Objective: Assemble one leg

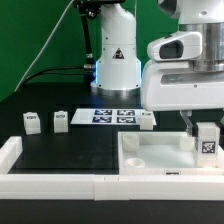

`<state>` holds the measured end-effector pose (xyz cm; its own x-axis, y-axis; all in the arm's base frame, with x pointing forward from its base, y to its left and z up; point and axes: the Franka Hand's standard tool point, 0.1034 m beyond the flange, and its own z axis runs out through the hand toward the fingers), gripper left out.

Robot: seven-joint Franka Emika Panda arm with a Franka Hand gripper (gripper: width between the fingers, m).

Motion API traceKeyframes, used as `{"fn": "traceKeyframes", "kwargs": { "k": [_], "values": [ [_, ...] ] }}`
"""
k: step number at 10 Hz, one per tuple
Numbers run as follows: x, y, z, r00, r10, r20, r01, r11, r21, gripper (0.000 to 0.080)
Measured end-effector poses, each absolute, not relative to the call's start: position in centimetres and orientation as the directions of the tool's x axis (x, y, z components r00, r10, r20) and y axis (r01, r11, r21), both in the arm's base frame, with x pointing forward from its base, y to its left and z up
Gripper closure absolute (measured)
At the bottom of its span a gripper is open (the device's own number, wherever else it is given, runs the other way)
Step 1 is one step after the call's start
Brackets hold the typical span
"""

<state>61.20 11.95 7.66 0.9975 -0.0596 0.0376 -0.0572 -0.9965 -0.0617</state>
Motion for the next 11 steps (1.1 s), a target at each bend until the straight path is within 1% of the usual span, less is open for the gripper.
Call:
{"fn": "traceKeyframes", "kwargs": {
  "k": [1, 2, 3, 5, 7, 9, 11],
  "values": [
    [61.22, 11.93, 7.66, 0.998, -0.058, 0.039, -0.056, -0.997, -0.062, 0.0508],
    [61.29, 11.99, 7.67, 0.985, -0.160, 0.060, -0.156, -0.985, -0.071, 0.0508],
    [61.08, 11.97, 7.67, 0.933, -0.354, 0.060, -0.349, -0.933, -0.084, 0.0508],
    [61.13, 11.88, 7.69, 0.834, -0.551, 0.037, -0.545, -0.832, -0.100, 0.0508],
    [61.15, 11.82, 7.68, 0.644, -0.765, 0.000, -0.760, -0.640, -0.112, 0.0508],
    [61.15, 11.87, 7.67, 0.468, -0.883, -0.032, -0.880, -0.462, -0.114, 0.0507],
    [61.11, 12.09, 7.66, 0.236, -0.970, -0.068, -0.968, -0.228, -0.106, 0.0507]
  ]
}}
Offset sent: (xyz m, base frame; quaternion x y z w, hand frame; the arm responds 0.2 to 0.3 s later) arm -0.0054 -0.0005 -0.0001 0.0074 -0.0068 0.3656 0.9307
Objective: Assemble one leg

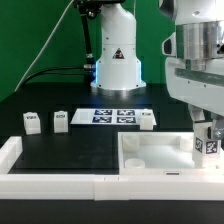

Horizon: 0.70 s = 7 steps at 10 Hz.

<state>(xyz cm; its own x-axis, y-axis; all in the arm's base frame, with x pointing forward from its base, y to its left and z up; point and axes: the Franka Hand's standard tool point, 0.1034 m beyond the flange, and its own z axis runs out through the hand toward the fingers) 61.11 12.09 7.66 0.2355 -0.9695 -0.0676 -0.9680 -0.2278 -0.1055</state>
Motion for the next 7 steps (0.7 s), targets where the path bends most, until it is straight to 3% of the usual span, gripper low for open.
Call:
{"fn": "traceKeyframes", "kwargs": {
  "k": [2, 3, 4, 5, 6, 7],
  "values": [
    [61.11, 12.14, 7.66, 0.159, -0.984, -0.085, -0.983, -0.151, -0.102, 0.0506],
    [61.09, 12.16, 7.63, 0.205, -0.975, -0.081, -0.975, -0.196, -0.106, 0.0437],
    [61.08, 12.20, 7.61, 0.205, -0.975, -0.082, -0.975, -0.196, -0.106, 0.0296],
    [61.06, 12.16, 7.62, 0.311, -0.948, -0.070, -0.947, -0.302, -0.109, 0.0296],
    [61.07, 12.17, 7.66, 0.454, -0.890, -0.051, -0.887, -0.446, -0.116, 0.0182],
    [61.08, 12.09, 7.63, 0.532, -0.846, -0.041, -0.843, -0.524, -0.120, 0.0160]
  ]
}}
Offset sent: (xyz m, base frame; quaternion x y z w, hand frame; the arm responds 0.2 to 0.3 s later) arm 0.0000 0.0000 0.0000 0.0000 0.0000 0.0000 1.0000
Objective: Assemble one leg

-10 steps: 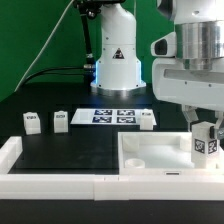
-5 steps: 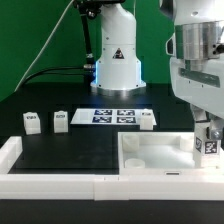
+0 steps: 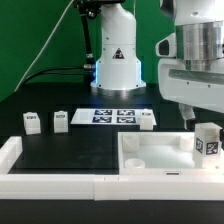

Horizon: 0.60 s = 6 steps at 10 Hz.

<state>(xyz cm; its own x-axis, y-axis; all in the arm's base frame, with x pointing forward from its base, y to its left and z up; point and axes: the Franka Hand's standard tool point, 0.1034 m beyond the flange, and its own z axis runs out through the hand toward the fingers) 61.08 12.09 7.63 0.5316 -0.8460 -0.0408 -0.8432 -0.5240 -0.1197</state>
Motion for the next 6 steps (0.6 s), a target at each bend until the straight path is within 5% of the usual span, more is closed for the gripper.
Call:
{"fn": "traceKeyframes", "kwargs": {
  "k": [4, 6],
  "values": [
    [61.26, 12.01, 7.42, 0.916, -0.400, 0.021, -0.396, -0.914, -0.092, 0.0151],
    [61.37, 12.01, 7.42, 0.978, -0.208, 0.032, -0.206, -0.976, -0.069, 0.0151]
  ]
}}
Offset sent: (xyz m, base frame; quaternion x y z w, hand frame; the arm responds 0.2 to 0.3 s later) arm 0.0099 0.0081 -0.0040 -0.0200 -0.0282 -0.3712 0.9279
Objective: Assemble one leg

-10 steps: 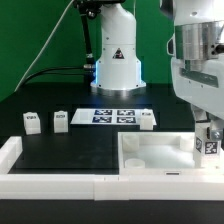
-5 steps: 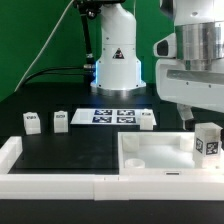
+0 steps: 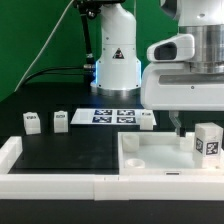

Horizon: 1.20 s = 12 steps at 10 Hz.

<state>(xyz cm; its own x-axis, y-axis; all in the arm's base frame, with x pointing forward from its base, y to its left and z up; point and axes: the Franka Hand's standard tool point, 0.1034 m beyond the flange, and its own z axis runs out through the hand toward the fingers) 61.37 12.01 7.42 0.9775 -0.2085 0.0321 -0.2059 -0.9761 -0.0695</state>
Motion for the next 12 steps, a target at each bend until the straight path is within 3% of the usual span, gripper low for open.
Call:
{"fn": "traceKeyframes", "kwargs": {
  "k": [2, 4, 5, 6, 7, 8, 9, 12],
  "values": [
    [61.47, 11.88, 7.43, 0.999, 0.000, 0.054, 0.003, -0.999, -0.050, 0.0151],
    [61.55, 11.72, 7.42, 0.995, 0.075, 0.062, 0.078, -0.996, -0.045, 0.0151],
    [61.54, 11.72, 7.41, 0.996, 0.071, 0.062, 0.073, -0.996, -0.045, 0.0264],
    [61.54, 11.71, 7.41, 0.996, 0.071, 0.062, 0.073, -0.996, -0.045, 0.0264],
    [61.54, 11.74, 7.41, 0.997, 0.050, 0.061, 0.053, -0.997, -0.048, 0.0447],
    [61.55, 11.74, 7.42, 0.998, 0.019, 0.060, 0.022, -0.999, -0.050, 0.0510],
    [61.54, 11.76, 7.42, 0.998, -0.014, 0.058, -0.010, -0.999, -0.054, 0.0510],
    [61.61, 11.39, 7.49, 0.919, -0.388, 0.067, -0.383, -0.921, -0.076, 0.0509]
  ]
}}
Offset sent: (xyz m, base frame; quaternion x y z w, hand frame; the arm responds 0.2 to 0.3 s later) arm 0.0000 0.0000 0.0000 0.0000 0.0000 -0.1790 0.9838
